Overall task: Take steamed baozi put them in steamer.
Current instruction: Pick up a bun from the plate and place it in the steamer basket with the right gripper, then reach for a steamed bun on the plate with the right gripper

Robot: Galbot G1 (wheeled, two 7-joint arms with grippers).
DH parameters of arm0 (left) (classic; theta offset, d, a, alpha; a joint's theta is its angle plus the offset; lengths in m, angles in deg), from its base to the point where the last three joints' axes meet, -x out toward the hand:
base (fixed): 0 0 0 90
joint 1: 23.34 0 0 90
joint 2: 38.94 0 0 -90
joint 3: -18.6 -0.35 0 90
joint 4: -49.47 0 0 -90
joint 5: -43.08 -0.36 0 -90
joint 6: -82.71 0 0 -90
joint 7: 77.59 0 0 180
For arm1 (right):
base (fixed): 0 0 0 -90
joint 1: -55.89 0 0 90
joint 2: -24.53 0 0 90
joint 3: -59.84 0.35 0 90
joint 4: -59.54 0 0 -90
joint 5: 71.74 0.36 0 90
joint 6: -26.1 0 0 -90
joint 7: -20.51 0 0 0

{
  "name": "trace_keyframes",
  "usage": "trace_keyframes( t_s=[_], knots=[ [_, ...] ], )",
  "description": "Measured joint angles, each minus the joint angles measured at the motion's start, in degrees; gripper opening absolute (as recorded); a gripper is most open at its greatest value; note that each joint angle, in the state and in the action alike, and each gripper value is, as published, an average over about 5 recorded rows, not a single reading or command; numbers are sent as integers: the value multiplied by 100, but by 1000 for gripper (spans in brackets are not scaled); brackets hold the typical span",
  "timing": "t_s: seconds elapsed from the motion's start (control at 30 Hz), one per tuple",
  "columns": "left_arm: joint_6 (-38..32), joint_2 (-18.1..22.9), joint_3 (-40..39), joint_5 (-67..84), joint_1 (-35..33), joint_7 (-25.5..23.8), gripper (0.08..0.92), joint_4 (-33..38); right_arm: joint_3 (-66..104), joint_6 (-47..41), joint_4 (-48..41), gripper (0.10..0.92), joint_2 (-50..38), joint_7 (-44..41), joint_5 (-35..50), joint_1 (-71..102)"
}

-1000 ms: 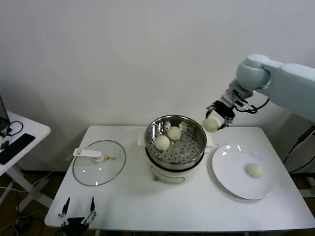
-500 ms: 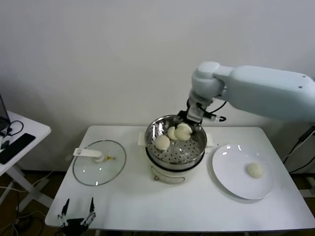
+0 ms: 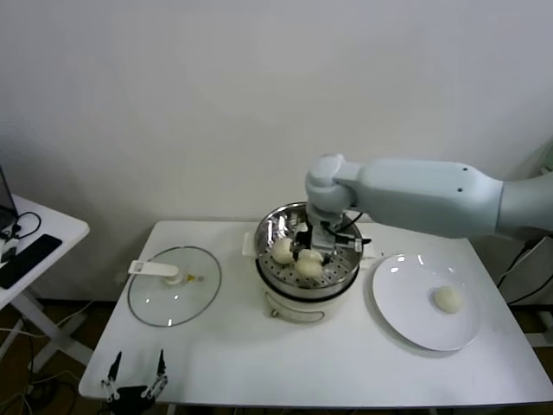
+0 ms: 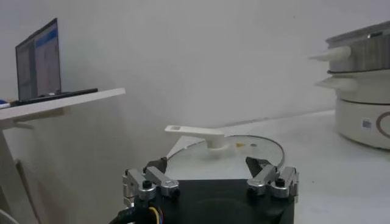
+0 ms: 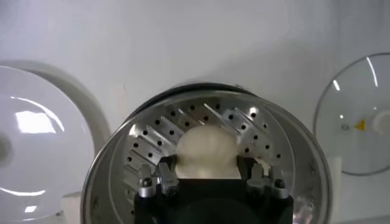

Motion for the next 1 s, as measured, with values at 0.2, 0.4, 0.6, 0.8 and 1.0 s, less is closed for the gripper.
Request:
trace_keyframes(
  t_s=[0.2,0.4,0.6,0.8,1.0],
  knots=[
    [-19,0,-3,-19,0,1,823,-11,2,88,-97,670,90,70,-177,203],
    [-28,0,5,-19,-2,3,823,-16,18,181,-212,686,133,103,-268,313],
    [-32,0,3,-19,3,4,823,-17,86,284,-301,803,118,188,-271,340],
    [-35,0,2,-25,-18,3,823,0,95,374,-323,822,34,197,-126,231],
    [-33,0,12,-31,-53,3,823,36,-142,304,-498,823,-142,4,384,-216]
  ],
)
